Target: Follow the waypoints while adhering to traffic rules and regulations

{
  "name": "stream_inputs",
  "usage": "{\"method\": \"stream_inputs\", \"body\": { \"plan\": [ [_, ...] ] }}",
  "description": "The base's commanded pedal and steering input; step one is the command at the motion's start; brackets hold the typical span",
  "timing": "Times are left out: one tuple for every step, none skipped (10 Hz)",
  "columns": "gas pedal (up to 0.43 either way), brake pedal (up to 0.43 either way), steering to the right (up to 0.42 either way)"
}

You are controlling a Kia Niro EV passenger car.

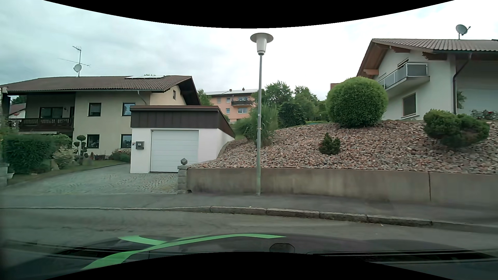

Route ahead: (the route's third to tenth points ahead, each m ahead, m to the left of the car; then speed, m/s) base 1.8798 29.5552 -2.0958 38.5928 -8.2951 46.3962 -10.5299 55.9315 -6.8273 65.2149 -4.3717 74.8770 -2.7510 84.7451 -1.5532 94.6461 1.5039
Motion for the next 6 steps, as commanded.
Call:
{"method": "stream_inputs", "body": {
  "plan": [
    [0.130, 0.000, -0.686],
    [0.138, 0.000, -0.696],
    [0.130, 0.000, -0.704],
    [0.130, 0.000, -0.716],
    [0.130, 0.000, -0.731],
    [0.130, 0.000, -0.744]
  ]
}}
